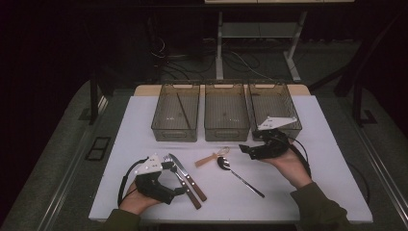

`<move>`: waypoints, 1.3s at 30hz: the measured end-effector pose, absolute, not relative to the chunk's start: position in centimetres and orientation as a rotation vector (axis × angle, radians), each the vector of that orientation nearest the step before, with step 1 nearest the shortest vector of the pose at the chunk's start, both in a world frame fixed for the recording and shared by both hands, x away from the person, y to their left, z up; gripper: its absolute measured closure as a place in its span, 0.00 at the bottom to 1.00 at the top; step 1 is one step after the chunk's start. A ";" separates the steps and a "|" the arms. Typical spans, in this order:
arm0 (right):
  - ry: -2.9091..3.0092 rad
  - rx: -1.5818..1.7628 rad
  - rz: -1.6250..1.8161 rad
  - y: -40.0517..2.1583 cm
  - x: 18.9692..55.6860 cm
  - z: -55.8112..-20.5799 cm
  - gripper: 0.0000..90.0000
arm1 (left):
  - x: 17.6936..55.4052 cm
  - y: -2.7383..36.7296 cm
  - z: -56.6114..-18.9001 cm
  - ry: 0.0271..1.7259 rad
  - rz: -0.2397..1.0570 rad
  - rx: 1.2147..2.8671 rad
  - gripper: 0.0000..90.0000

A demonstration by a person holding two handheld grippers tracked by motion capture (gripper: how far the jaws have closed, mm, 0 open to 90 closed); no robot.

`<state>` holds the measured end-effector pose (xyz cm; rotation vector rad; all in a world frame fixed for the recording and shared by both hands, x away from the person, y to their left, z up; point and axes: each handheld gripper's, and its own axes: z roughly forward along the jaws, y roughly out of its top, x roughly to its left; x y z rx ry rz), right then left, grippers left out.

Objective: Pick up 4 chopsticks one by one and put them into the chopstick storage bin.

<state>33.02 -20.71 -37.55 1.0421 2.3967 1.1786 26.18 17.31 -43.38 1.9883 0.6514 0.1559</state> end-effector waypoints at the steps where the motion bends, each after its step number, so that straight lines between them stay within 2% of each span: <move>1: 2.402 1.041 1.172 -21.2 32.7 -37.6 0.29 | 26.2 17.3 -43.4 0.650 0.155 1.990 0.00; 14: 2.358 1.144 1.146 -27.1 29.4 -39.5 0.29 | 26.1 17.3 -43.4 0.648 0.152 1.993 0.00; 18: 2.336 1.172 1.128 -29.0 28.8 -39.6 0.33 | 26.2 17.3 -43.4 0.653 0.151 1.990 0.00; 26: 2.340 1.215 1.053 -32.3 27.7 -40.2 0.50 | 26.1 17.3 -43.3 0.653 0.152 1.990 0.00; 34: 2.371 1.262 0.956 -34.6 27.4 -41.0 0.76 | 26.2 17.4 -43.3 0.651 0.152 1.991 0.00; 39: 2.420 1.244 0.892 -35.0 27.0 -41.6 0.84 | 26.2 17.4 -43.3 0.651 0.154 1.994 0.00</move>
